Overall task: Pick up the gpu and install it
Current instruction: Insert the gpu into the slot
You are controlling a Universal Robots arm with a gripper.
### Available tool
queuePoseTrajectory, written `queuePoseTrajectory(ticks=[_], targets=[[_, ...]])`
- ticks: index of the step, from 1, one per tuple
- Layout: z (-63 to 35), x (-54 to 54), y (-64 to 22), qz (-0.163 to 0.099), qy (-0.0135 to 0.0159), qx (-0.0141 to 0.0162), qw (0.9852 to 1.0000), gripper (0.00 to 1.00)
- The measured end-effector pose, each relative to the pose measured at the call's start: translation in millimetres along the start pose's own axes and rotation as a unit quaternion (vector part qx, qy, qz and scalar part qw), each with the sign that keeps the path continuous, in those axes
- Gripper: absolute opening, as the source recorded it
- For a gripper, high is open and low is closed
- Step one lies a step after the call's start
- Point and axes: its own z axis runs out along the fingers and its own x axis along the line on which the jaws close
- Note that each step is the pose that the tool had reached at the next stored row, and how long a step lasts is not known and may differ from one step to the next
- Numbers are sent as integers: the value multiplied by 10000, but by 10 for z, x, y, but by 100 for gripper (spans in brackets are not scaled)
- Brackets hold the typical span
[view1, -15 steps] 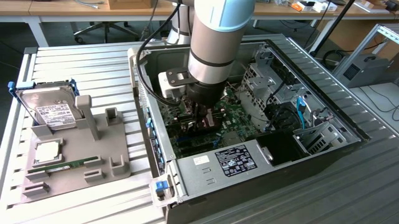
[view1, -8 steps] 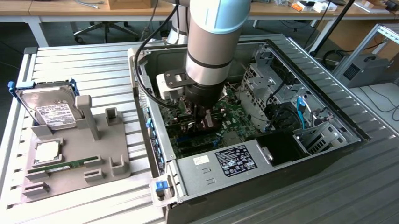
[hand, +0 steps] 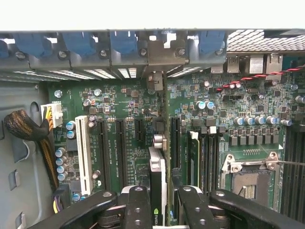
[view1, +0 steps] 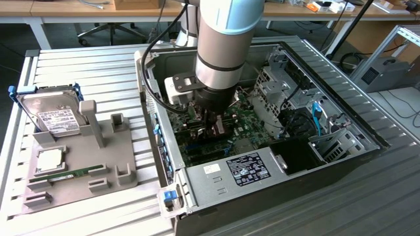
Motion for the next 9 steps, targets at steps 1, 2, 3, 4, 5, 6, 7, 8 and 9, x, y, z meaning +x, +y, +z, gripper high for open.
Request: queuePoseTrajectory(ticks=[1,2,3,4,5,6,7,8,9], targets=[[-2,1,0,0,2,-1,10000,27],[-2,1,0,1,2,-1,10000,27],[0,7,1,0,2,0,10000,27],[6,15,1,0,0,4,10000,27],[12,22,2,0,0,7,10000,27],[17,26,2,0,-1,9,10000,27],[20,30,2,0,-1,10,10000,27],[22,32,2,0,-2,10,10000,27],[23,32,1,-1,-1,10,10000,27]])
